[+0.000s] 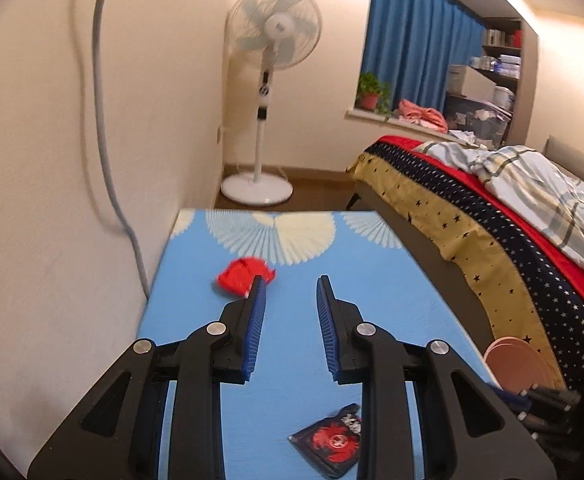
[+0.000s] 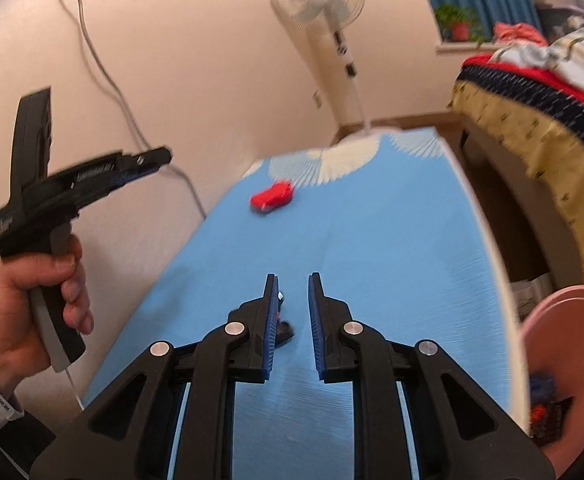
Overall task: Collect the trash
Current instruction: 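Grasp the black-and-red snack wrapper with the right gripper while the left grasps the red wrapper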
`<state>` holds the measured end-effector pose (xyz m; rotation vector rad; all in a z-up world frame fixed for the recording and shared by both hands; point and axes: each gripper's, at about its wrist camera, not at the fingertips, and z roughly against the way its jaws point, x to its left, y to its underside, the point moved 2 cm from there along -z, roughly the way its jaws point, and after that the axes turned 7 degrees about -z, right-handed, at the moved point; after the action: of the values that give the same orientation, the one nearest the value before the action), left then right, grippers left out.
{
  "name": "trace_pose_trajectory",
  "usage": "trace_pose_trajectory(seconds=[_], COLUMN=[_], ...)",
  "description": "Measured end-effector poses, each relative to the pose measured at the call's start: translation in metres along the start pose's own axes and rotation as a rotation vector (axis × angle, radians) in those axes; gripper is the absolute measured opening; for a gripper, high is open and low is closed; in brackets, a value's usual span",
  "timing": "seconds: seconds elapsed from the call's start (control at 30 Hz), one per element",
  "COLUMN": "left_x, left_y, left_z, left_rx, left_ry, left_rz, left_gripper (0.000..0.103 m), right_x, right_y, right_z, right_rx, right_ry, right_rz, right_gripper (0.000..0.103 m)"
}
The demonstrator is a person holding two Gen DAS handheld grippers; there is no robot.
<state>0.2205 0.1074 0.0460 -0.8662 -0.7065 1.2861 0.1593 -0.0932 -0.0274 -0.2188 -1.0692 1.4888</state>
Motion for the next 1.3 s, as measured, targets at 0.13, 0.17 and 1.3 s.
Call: trace_pose_trajectory(seconds=[0.13,0.17,1.3], left_x=[0.013,0.015,0.064], left_y=[0.009,0.011,0.018], left_z=[-0.025,-0.030,-0.216], left_rx=[0.021,0.028,0.230], left_ry=[0.008,0.008,-0.060], left_rz=[0.010,0.010,0.143], left_gripper=[0.026,0.026,0.087], right_x=[0.004,0.005,-0.036], right_y=[0.012,0.014,0.012], right_z=[-0.042,-0.053,-0.078], right_rx=[0.079,0.099,0.103], right_ry=[-0.011,-0.011,0.106], right_rz=[0.015,0.016,-0.071], right_gripper=[0.024,0.029,0.016])
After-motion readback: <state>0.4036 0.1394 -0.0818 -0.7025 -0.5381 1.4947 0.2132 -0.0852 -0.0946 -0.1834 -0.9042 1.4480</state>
